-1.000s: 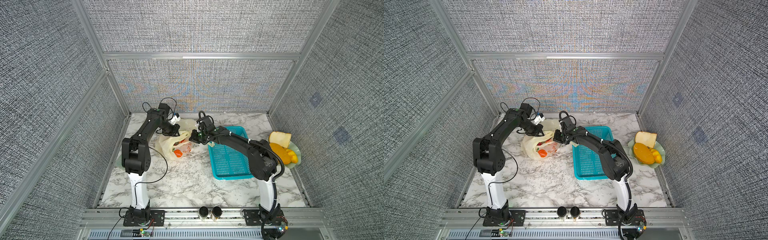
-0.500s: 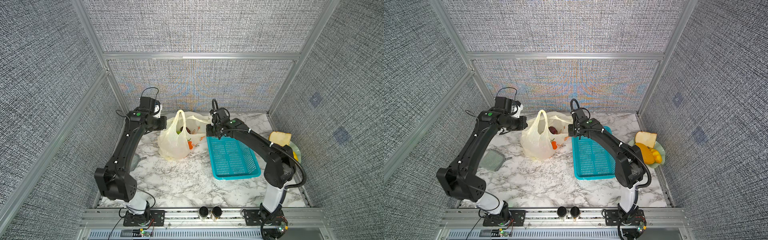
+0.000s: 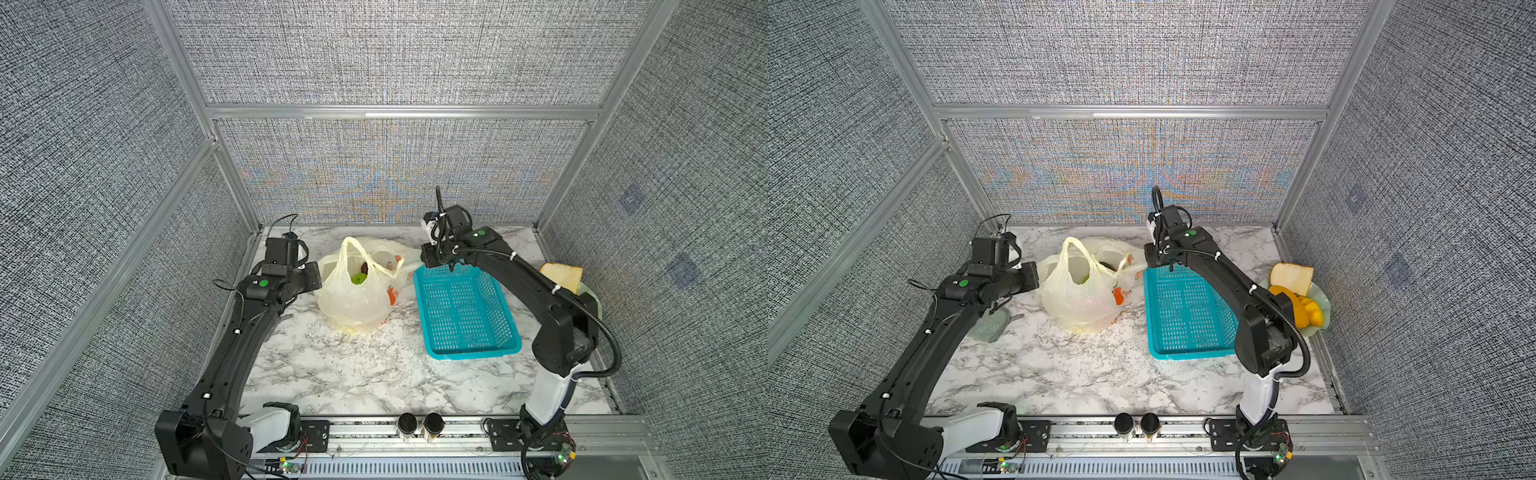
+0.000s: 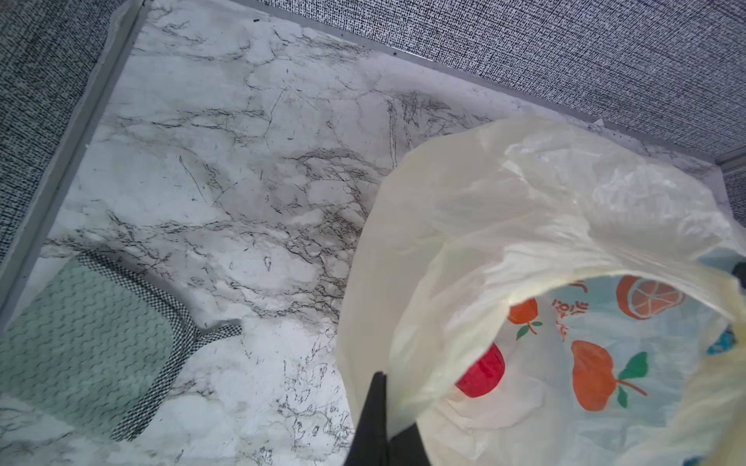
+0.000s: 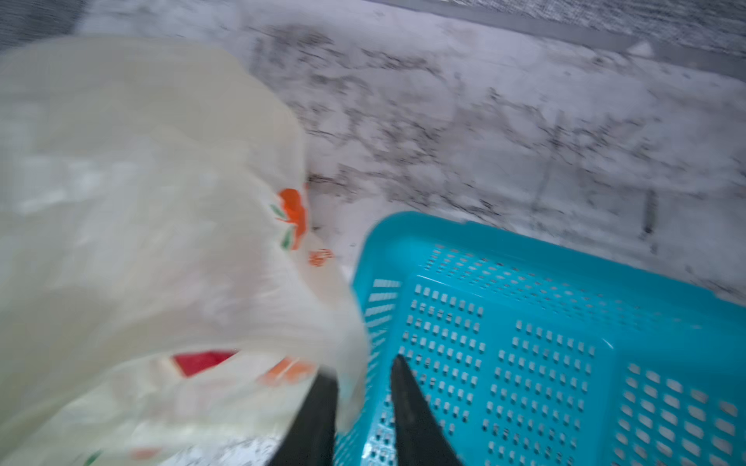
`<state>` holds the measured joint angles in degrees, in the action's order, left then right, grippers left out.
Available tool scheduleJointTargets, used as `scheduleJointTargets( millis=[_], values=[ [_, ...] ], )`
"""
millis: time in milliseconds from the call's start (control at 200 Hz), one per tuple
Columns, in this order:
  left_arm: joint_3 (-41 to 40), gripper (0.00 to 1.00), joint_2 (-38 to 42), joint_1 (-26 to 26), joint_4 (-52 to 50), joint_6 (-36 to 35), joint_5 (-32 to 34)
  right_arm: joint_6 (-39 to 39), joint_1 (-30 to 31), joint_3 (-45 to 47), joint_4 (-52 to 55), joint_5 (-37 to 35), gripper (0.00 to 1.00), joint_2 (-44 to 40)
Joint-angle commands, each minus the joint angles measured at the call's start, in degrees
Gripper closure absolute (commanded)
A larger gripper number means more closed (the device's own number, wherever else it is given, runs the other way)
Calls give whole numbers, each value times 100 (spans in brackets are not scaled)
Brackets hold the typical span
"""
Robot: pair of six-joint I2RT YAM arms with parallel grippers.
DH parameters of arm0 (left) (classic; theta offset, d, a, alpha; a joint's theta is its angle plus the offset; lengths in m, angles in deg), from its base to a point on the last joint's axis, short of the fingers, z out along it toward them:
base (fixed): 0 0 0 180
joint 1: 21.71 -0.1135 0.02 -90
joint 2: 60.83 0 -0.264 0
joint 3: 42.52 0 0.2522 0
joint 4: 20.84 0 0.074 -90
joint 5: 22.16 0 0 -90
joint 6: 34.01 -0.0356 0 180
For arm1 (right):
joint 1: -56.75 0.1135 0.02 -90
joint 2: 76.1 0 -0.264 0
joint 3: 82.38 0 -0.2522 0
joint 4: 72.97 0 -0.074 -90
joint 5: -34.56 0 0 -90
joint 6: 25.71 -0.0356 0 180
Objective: Untie the knot of a plastic bag & take out the apple
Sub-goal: Adjust the plastic bag at the center of the board.
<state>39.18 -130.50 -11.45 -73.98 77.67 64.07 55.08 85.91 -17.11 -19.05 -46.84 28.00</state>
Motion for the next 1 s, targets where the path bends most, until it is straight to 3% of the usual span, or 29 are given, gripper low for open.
scheduleJointTargets(
  millis=[0, 85, 170, 375, 740, 790, 835, 871, 921, 996],
  values=[
    [51, 100, -84, -6, 448, 135, -384, 9, 51, -90, -423, 1715, 49, -464],
    [120, 99, -182, -6, 516, 145, -510, -249, 168, -20, -849, 1837, 42, -908],
    [173, 99, -292, -7, 516, 139, -611, -441, 324, -241, -958, 1863, 42, -940],
    [136, 100, -399, -7, 622, 181, -808, -782, 680, -1748, -596, 2557, 27, 451],
    [175, 100, -446, -7, 677, 105, -936, -540, 786, -3216, 71, 2133, 28, 1965],
    [175, 100, -459, -7, 677, 94, -940, -526, 810, -3276, 77, 2197, 33, 2085],
    [167, 100, -469, -7, 693, 81, -950, -475, 829, -3297, 79, 2376, 48, 2157],
    [158, 99, -483, -6, 711, 68, -946, -430, 847, -3283, 73, 2570, 62, 2183],
    [149, 99, -491, -7, 712, 61, -923, -398, 887, -3224, 80, 2773, 99, 2131],
    [124, 99, -519, -7, 721, 24, -847, -141, 996, -2956, 210, 2742, 100, 1764]
  ],
)
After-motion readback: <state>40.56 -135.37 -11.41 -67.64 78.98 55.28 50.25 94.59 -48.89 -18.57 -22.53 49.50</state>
